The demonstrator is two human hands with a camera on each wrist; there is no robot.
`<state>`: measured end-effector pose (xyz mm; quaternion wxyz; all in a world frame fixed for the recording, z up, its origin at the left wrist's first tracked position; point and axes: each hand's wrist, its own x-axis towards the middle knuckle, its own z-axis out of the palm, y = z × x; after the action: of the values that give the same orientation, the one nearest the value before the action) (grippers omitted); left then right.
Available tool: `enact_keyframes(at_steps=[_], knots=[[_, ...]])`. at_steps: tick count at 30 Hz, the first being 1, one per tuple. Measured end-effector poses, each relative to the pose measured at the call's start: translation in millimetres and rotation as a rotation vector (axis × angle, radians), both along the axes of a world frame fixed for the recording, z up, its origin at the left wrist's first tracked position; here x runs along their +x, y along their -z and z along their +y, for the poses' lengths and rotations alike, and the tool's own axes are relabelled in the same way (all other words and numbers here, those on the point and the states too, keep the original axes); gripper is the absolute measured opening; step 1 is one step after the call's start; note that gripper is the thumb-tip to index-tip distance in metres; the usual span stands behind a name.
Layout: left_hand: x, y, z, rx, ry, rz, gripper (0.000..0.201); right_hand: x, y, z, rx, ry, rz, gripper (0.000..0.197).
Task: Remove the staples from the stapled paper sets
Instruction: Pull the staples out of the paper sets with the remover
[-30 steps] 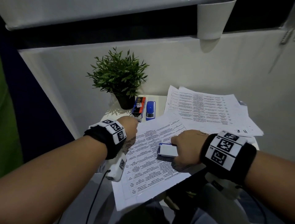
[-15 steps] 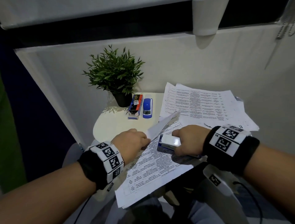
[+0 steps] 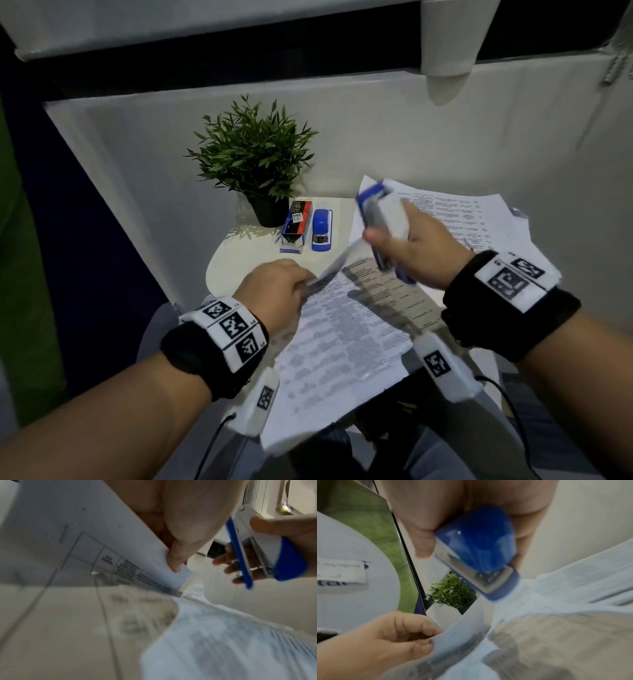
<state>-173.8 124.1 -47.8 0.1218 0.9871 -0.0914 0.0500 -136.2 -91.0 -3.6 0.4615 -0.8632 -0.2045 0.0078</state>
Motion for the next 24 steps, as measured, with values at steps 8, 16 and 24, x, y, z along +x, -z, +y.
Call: enact_keyframes(at_steps=[8,16,24], knots=[[-8.4,-45.0,-18.6,-0.05,-0.059,-0.099,0.026,6.0,-55.7,38.7,0.274,0.029,-0.183,0.041],[-12.8,-54.1,-14.2,-0.077,-0.081,0.008,0.028,9.9,-28.2,40.1,0.044,0.108,-0.167,0.061],[-14.7,-56.9,-15.7,-0.193,-0.036,0.001,0.022,13.0,-14.7,34.3,-0.152,0.123,-0.138,0.061]])
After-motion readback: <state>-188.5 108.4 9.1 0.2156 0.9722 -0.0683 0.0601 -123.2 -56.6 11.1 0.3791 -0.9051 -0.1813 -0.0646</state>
